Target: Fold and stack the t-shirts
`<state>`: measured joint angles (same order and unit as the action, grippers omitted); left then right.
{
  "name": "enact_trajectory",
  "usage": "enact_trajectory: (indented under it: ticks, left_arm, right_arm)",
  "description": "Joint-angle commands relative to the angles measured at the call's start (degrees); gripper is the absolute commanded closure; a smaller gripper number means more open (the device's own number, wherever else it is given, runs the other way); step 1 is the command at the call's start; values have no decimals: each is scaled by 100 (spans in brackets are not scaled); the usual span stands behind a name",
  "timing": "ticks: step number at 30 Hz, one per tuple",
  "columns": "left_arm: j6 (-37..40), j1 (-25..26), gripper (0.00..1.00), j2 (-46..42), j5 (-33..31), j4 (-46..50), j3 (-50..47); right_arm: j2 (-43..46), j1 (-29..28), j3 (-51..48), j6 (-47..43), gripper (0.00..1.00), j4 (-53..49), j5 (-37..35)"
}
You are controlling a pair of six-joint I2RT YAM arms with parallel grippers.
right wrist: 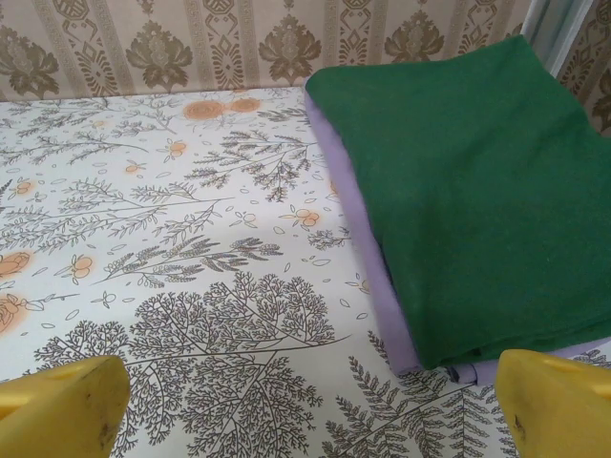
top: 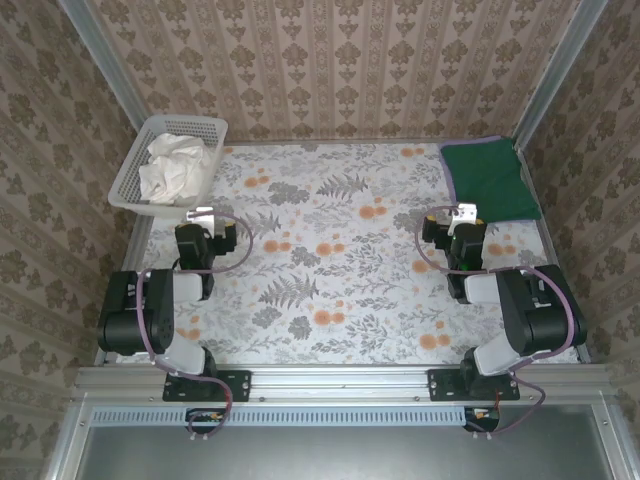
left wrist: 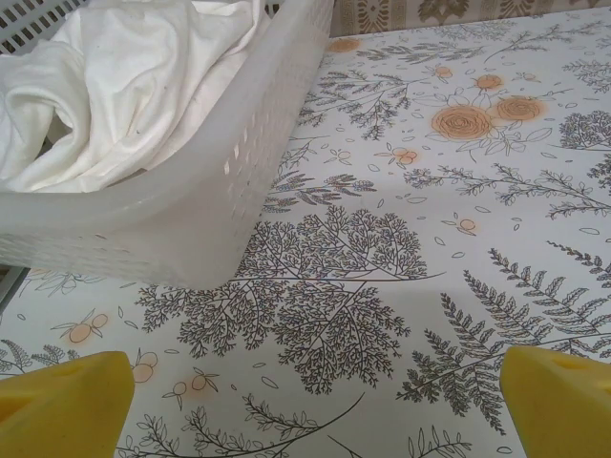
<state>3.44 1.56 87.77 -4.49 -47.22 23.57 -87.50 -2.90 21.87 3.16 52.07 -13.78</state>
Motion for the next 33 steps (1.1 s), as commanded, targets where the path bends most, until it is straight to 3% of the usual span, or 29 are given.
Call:
enact_trajectory:
  ticks: [1, 26, 29, 33]
  left_arm:
    - [-99, 17, 0, 21, -17, -208, -50]
    - [-101, -33, 0, -12, 78, -237, -72]
    - [-45, 94, 0, -439, -228, 342, 72]
    - [-161, 402, 0, -1524, -779, 1845, 569]
  right_arm:
    - [-43, -36, -8, -8, 0, 51, -72]
    - [17, -52, -38, -34, 0, 98, -105]
    - [432, -184, 138, -184, 1, -525, -192]
    - [1356, -543, 538, -441, 1, -1854, -328]
